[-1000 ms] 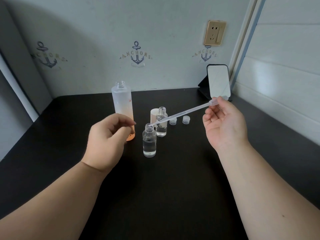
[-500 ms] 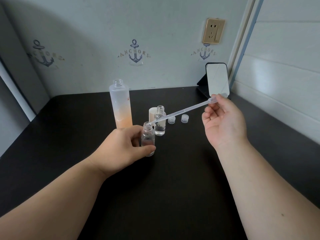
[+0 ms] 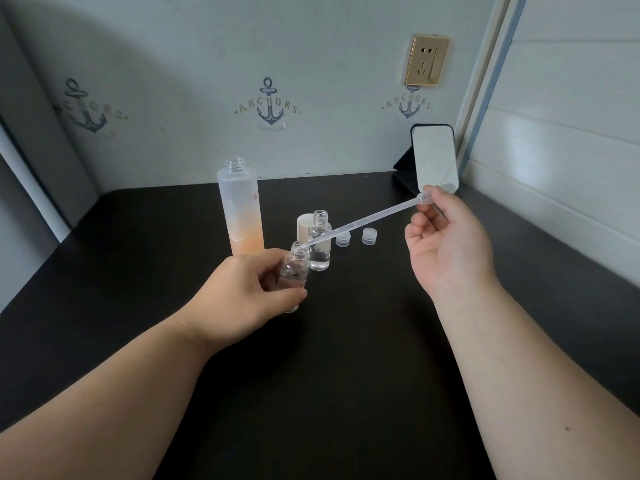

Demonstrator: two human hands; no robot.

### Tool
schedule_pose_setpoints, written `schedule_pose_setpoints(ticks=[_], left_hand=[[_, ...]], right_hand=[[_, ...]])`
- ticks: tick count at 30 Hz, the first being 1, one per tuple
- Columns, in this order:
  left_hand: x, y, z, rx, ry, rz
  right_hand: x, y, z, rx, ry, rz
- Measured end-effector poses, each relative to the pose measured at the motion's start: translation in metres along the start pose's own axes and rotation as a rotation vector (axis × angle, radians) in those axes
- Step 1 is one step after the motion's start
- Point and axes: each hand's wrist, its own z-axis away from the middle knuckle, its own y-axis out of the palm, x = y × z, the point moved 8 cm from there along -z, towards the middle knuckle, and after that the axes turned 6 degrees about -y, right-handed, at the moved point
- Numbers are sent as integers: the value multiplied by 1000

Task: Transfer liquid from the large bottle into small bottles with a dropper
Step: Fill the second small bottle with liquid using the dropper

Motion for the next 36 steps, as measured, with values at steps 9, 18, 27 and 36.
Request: schedule_pose_setpoints(ticks=[9, 18, 27, 36], left_hand=[[4, 0, -2, 1, -17, 2], [5, 0, 0, 10, -30, 14], [4, 0, -1, 10, -30, 12], [4, 1, -2, 36, -49, -8]], right_hand=[[-3, 0, -2, 24, 2, 7], [-3, -1, -4, 26, -6, -2], [0, 0, -3, 29, -19, 22], [0, -1, 2, -2, 10, 22]])
